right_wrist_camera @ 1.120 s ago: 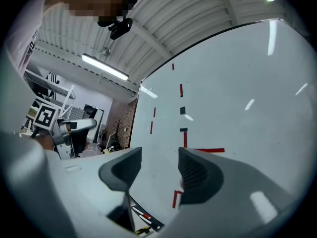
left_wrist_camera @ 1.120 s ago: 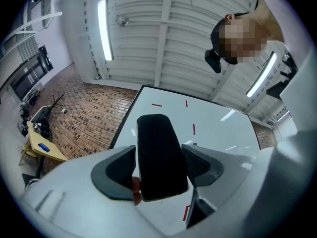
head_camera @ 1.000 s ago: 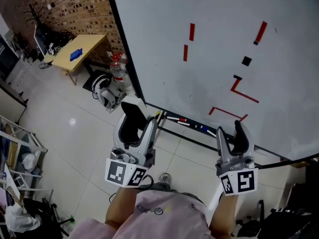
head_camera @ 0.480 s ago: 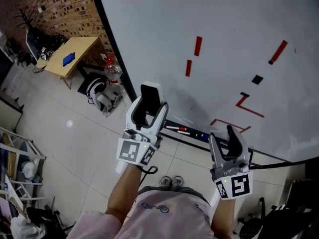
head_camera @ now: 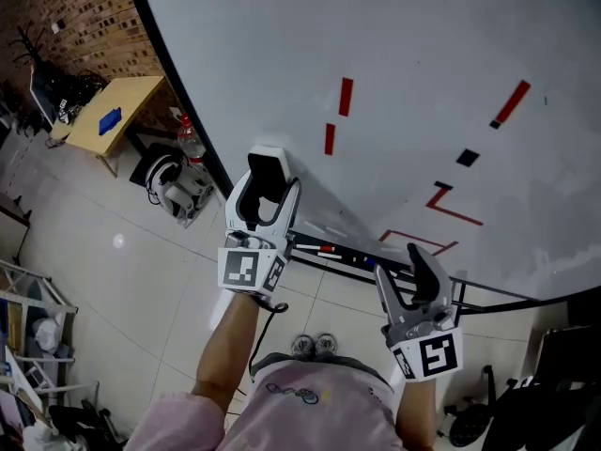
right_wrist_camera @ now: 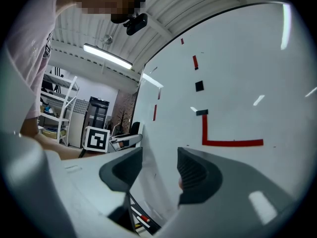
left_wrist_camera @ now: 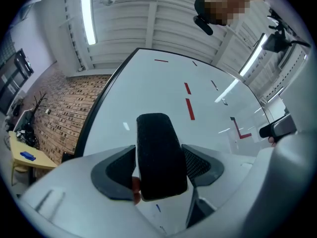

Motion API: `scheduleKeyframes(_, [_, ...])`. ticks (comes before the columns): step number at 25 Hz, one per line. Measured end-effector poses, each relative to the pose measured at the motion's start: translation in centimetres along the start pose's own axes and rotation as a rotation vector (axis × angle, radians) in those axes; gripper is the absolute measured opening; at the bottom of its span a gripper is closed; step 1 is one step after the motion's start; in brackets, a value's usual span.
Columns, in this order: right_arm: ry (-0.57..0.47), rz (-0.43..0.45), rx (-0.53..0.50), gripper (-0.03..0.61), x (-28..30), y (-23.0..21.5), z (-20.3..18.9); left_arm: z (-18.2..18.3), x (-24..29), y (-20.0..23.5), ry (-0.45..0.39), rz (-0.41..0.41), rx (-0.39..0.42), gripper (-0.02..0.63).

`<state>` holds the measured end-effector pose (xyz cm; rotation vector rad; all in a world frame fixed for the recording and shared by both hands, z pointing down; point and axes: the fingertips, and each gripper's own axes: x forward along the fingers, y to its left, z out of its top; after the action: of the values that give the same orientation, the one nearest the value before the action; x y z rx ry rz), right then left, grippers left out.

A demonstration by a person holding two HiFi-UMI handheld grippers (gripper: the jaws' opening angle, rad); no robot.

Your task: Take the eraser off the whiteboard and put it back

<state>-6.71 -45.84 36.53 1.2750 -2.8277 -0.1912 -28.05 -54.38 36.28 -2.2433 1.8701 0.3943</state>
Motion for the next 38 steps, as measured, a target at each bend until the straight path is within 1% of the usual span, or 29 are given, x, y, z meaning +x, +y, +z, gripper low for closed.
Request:
scheduleKeyframes(6, [0.031, -0.04, 0.012, 0.216, -1.2, -0.5, -0.5, -0.8, 0.7, 0.2, -0.005, 0.006, 0.028, 0.298])
scheduleKeyframes(10, [0.022, -0.064, -0.001, 0.216, -2.4, -0.4, -0.3, 0.0, -0.2, 0.0, -0.024, 0.009, 0.033, 0.298])
scheduleKeyframes(12, [0.02, -0.075, 0.008, 0.216, -3.2, -0.1, -0.3, 0.9, -1.9, -0.3, -0.038, -0.004, 0.028, 0.298])
scheduleKeyframes(15, [0.024, -0.105, 0.012, 0.216, -4.8, -0.3, -0.4, 2.8, -5.0, -0.9, -0.054, -0.052, 0.045, 0.298])
scheduleKeyframes(17, [0.017, -0.127, 0.004, 0.216, -5.9, -0.6, 0.0, 4.6, -7.0, -1.1, -0.071, -0.069, 0.048, 0.298])
scheduleKeyframes(20, [-0.023, -0.147, 0.009, 0.216, -8.0, -0.9, 1.3, 8.0, -9.8, -1.8, -0.11, -0.079, 0.045, 0.298])
scheduleKeyframes(24, [-0.054, -0.165, 0.008, 0.216, -11.3, -1.2, 2.4, 12.0, -13.3, -4.4, -0.161, -0.087, 0.074, 0.298])
scheduleKeyframes(26, [-0.065, -0.171, 0.01, 0.216, -13.4, -1.5, 2.7, 13.2, -15.0, -6.3, -0.174, -0.084, 0.058, 0.298])
scheduleKeyframes(29, [-0.075, -0.185, 0.013, 0.216, -17.3, -2.6, 2.8, 13.7, -17.4, -9.4, -0.169, -0.062, -0.002, 0.298])
scheduleKeyframes(31, [-0.083, -0.198, 0.027, 0.216, -20.2, -3.4, 2.8, 13.6, -18.9, -11.8, -0.149, -0.049, -0.024, 0.298])
scheduleKeyframes(35, [-0.081, -0.209, 0.049, 0.216, -24.8, -4.1, 2.1, 14.1, -21.4, -16.3, -0.128, -0.067, -0.013, 0.298])
scheduleKeyframes(38, [-0.08, -0.212, 0.06, 0.216, -27.3, -4.1, 1.8, 14.6, -22.9, -18.7, -0.112, -0.085, 0.023, 0.298])
